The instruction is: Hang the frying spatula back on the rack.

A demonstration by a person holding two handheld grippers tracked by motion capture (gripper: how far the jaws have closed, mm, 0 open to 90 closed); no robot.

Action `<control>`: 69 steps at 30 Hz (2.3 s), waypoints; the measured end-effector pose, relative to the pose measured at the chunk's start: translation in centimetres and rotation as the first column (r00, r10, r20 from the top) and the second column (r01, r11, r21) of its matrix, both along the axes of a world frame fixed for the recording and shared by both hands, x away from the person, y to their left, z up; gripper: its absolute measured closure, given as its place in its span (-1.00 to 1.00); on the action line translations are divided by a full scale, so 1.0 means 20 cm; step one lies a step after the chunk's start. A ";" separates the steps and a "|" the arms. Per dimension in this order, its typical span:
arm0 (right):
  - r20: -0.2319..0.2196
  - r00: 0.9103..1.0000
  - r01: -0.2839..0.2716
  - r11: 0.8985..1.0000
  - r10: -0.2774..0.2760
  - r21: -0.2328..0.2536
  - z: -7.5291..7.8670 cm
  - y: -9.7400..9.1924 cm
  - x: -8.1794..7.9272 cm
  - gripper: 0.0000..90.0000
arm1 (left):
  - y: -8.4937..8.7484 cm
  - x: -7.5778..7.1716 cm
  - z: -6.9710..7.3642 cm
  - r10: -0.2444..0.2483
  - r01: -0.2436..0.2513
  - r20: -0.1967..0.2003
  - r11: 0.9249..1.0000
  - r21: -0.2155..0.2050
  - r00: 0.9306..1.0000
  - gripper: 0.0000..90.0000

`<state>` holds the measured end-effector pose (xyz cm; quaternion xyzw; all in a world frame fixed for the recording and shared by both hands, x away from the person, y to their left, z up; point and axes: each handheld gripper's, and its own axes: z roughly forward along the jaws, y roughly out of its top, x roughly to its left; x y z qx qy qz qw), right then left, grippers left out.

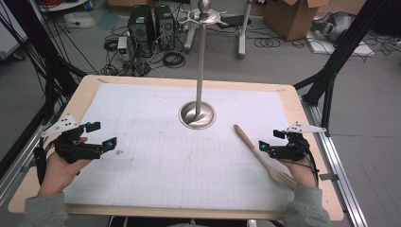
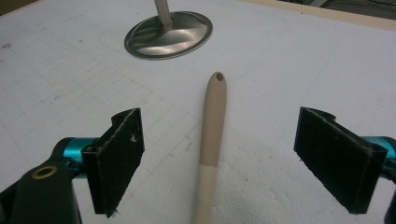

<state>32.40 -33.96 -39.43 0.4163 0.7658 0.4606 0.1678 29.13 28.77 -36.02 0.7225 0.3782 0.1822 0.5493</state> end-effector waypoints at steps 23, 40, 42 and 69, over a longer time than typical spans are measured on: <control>-0.059 0.998 0.031 0.999 -0.032 -0.006 -0.07 0.03 0.02 -0.66 | -0.02 0.02 0.00 -0.011 0.011 -0.001 1.000 0.003 1.000 -0.90; -0.110 0.993 0.042 0.999 -0.044 -0.018 -0.14 0.04 0.00 -0.66 | -0.04 0.03 0.00 -0.020 0.020 0.000 1.000 0.009 1.000 -0.90; -0.109 0.993 0.046 0.999 -0.048 -0.022 -0.15 0.04 0.00 -0.66 | -0.04 0.03 0.00 -0.020 0.020 -0.002 1.000 0.010 1.000 -0.90; -0.103 0.994 0.027 0.992 -0.040 -0.127 -0.24 0.09 -0.05 -0.49 | -0.04 0.04 -0.01 -0.024 0.025 -0.010 1.000 0.013 1.000 -0.90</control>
